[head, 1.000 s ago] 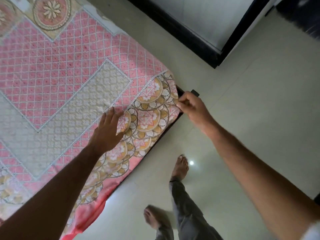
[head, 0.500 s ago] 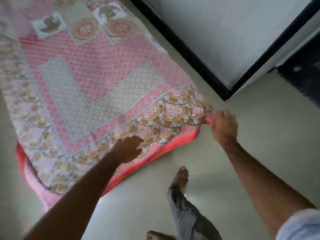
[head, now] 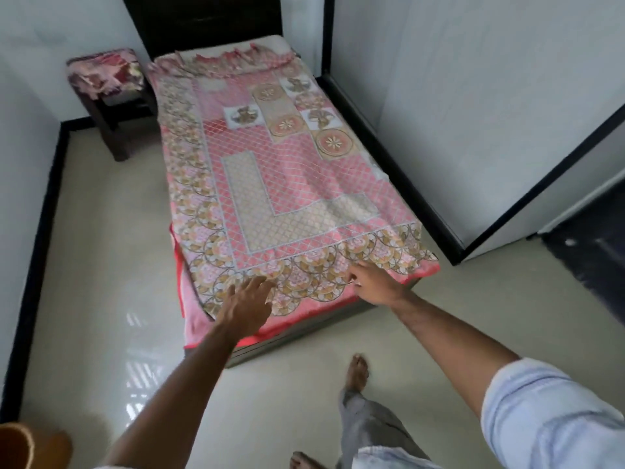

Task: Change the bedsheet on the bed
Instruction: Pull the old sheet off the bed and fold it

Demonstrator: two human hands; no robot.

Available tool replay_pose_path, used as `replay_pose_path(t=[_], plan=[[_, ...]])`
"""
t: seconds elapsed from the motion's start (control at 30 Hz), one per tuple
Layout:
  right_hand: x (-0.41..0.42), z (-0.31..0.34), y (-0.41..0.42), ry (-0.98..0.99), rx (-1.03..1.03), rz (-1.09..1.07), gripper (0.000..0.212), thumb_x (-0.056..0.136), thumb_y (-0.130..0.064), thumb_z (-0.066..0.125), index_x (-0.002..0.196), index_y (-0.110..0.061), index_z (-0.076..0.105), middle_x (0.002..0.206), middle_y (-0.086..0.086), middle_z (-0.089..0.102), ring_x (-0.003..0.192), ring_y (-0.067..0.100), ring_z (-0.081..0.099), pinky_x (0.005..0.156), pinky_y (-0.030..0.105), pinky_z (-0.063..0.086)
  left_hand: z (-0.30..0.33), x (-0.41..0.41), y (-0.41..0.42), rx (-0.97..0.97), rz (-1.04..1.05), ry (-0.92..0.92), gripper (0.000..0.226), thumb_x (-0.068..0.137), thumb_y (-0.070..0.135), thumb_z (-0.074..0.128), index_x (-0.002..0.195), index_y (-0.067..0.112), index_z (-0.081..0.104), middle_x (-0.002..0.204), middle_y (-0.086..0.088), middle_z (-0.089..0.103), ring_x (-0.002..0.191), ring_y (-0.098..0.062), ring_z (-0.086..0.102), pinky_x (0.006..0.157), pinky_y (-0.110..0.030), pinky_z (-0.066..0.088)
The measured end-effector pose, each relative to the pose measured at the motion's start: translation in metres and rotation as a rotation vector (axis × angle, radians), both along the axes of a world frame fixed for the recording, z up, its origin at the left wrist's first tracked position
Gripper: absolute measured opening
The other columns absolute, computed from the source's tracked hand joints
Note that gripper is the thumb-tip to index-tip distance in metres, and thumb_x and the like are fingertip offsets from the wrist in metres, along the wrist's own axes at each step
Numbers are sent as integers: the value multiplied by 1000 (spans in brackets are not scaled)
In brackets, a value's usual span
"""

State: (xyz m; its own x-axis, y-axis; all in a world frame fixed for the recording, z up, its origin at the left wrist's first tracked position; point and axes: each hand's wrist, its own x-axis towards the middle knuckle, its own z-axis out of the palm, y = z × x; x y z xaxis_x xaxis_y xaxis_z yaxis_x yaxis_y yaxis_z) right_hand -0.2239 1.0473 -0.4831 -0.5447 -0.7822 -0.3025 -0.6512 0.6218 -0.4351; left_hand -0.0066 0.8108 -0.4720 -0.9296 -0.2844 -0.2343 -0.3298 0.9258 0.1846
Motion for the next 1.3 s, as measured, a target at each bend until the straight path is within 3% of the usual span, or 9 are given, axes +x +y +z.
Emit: replay_pose_path(t=[0.1,0.27,0.43,0.53,0.67,0.77,0.9,1.2,1.3], plan=[[5,26,-8,16,23,10,17,91,-9,61,104,-20,61,115,-1,53,97,14,57,70,19,44,17,18,-3,5,14,77,45,97,29,56,141,24,51,149,-3,49,136,-25,49,109,-54,39],[-3,53,-3,44,31,41,19,91,-7,59,106,-17,63,118,-2,56,106,15,58,87,32,51,30,14,3,15,30,114,48,95,27,59,142,23,52,150,-4,49,138,-27,48,108,-57,40],[-30,56,24,39,48,13,21,89,-5,58,104,-19,63,108,-8,54,99,9,57,89,34,52,30,-32,20,48,-15,109,49,98,30,55,146,24,48,155,-4,44,143,-26,42,111,-56,38],[-57,41,46,7,54,-8,21,89,-5,58,101,-22,61,108,-2,59,96,13,61,87,40,55,29,-68,33,72,-45,73,50,100,32,52,149,24,43,160,-4,37,147,-25,36,116,-59,32],[-92,25,50,64,-17,-4,33,91,-15,63,122,-15,55,121,2,55,109,17,57,95,36,53,35,-112,46,9,-53,61,53,103,31,50,154,22,35,167,-6,21,154,-28,19,122,-63,19],[-113,23,35,136,-55,96,49,93,-22,64,137,-9,47,130,6,51,114,18,54,98,31,49,37,-129,49,13,12,32,55,103,32,51,155,22,33,168,-5,16,156,-29,12,123,-63,15],[-131,11,7,84,-32,209,51,94,-22,63,140,-10,44,137,8,49,119,23,53,98,38,50,26,-119,44,33,132,-44,52,102,34,51,152,23,39,166,-4,23,154,-28,18,121,-59,22],[-73,-32,-108,-27,62,557,55,94,-21,60,144,-12,41,140,9,46,121,27,53,99,44,48,-30,8,10,247,629,-109,51,91,23,66,139,17,54,148,-11,47,134,-37,49,100,-52,48],[-39,-42,-155,-53,82,623,52,92,-20,59,141,-13,45,137,11,50,122,31,53,97,42,47,-47,47,-9,282,748,-142,51,93,27,63,142,18,50,147,-6,46,129,-33,52,93,-48,48]])
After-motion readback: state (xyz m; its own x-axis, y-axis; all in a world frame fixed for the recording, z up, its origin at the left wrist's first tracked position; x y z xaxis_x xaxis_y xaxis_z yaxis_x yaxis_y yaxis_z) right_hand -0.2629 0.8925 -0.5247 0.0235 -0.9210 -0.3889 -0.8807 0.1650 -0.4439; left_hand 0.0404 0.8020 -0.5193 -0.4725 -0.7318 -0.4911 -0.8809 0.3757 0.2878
